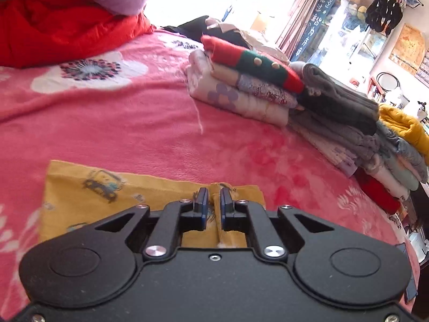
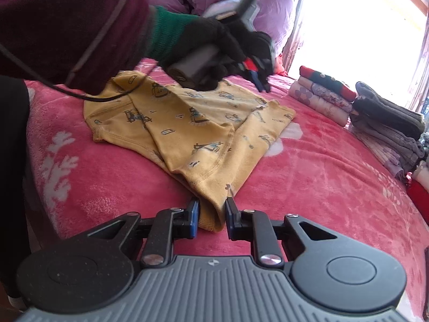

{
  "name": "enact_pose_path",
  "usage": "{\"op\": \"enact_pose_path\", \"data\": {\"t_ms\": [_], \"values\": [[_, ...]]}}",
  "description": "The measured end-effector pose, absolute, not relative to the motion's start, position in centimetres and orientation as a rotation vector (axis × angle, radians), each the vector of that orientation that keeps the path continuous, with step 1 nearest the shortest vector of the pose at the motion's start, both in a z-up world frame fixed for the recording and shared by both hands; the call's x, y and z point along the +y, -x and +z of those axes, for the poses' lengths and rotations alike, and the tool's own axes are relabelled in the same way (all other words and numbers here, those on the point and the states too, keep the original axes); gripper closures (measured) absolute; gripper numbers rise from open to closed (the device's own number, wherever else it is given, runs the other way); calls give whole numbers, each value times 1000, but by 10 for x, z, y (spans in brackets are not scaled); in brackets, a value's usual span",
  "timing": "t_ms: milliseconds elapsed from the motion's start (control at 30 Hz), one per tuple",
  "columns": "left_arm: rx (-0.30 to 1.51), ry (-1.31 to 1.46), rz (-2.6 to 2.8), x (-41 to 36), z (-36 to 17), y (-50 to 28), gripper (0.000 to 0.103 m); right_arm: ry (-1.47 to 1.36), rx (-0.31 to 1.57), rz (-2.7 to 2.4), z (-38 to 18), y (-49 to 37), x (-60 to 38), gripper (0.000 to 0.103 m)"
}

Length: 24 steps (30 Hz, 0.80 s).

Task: Fold clothes
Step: 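Open the left tool and lift it away from the garment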

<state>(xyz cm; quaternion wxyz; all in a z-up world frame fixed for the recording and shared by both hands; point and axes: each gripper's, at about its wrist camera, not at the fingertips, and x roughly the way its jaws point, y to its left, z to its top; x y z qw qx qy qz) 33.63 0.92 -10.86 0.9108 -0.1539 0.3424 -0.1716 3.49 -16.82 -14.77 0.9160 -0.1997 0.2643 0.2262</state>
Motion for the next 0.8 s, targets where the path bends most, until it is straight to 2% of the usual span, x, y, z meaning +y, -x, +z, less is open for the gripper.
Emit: {"op": "enact_pose_path", "data": {"t_ms": [167,233,300,333,433,600,800], "values": [[719,282,-315,41,-99,-269,97,416,533,447,-145,-32,-170,79],[701,324,-234,70,-97,-236,90,425,526,441,-145,-30,-169,79],[679,388,-126,104,-97,-206,74,434,517,435,-145,-29,-167,79],[665,419,-79,120,-97,-191,72,439,513,432,-145,-29,-167,79],[665,493,-34,153,-100,-169,71,448,516,425,-148,-29,-164,79],[656,575,29,176,-107,-160,63,470,510,414,-152,-26,-159,79],[706,565,15,185,-128,-169,63,486,501,396,-155,-22,-158,77]]}}
